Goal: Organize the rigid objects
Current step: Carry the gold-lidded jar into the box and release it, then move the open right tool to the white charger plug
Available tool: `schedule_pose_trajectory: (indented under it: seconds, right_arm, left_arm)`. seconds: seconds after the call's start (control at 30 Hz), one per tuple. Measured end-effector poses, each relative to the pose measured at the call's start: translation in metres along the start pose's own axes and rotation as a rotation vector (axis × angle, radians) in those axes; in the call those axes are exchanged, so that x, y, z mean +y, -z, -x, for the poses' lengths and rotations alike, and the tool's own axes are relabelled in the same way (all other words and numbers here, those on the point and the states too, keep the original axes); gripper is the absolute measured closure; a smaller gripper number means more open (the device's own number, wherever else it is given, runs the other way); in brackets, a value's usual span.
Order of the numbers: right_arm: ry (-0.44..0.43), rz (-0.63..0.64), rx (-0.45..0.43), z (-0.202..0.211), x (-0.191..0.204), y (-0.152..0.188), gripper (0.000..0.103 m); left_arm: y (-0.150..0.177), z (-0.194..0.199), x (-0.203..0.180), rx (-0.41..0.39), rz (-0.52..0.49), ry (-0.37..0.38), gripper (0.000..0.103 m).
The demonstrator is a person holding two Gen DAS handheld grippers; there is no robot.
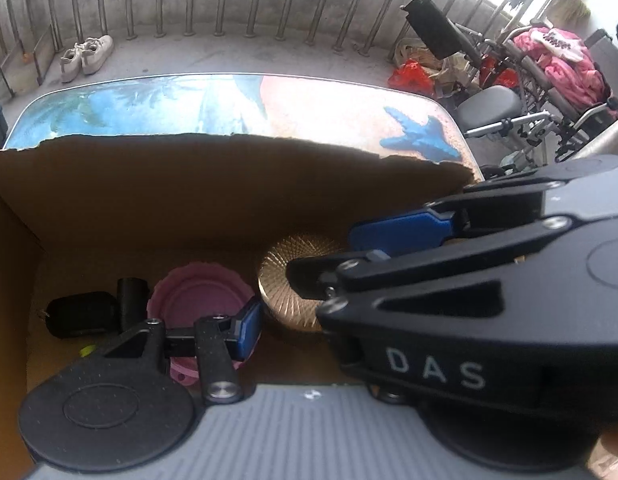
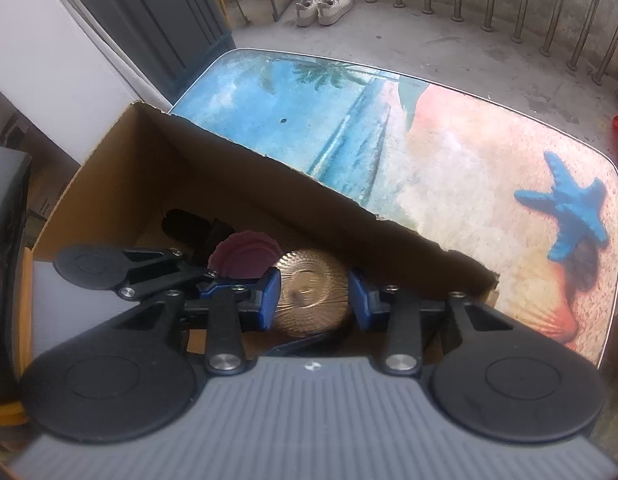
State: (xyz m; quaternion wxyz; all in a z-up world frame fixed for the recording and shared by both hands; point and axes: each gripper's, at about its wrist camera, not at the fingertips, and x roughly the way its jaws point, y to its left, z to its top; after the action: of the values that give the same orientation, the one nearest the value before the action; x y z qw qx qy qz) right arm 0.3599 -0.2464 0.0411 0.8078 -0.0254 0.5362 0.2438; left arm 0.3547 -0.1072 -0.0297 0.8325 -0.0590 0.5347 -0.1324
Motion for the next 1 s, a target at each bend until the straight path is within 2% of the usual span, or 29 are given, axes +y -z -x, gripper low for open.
schedule_pose_trajectory:
  seconds: [0.27, 0.5, 0.67, 0.83, 0.9, 1.0]
  right_arm:
    - [-0.017, -0.016, -0.021, 0.004, 0.0, 0.003, 0.066]
    - [-0.091, -0.048, -0.157, 0.057, 0.014, 0.028, 0.066]
    - [-0.13, -0.077, -0.326, 0.116, 0.025, 0.083, 0.066]
    - [-0.158, -0.143, -0.467, 0.158, 0.032, 0.159, 0.064]
    - [-0.179, -0.184, -0.489, 0.16, 0.034, 0.19, 0.062]
    - [-0.192, -0.241, -0.482, 0.149, 0.041, 0.23, 0.062]
  left_arm:
    - [0.003, 0.013, -0.004, -0.034, -0.009, 0.007, 0.048]
    - [0.025, 0.062, -0.012, -0.102, -0.047, 0.027, 0.042]
    - [0.065, 0.11, -0.016, -0.154, -0.078, 0.064, 0.039]
    - [0.122, 0.153, -0.014, -0.217, -0.133, 0.08, 0.034]
    - [0.141, 0.162, -0.007, -0.223, -0.129, 0.077, 0.032]
    - [0.17, 0.168, 0.001, -0.231, -0.153, 0.028, 0.032]
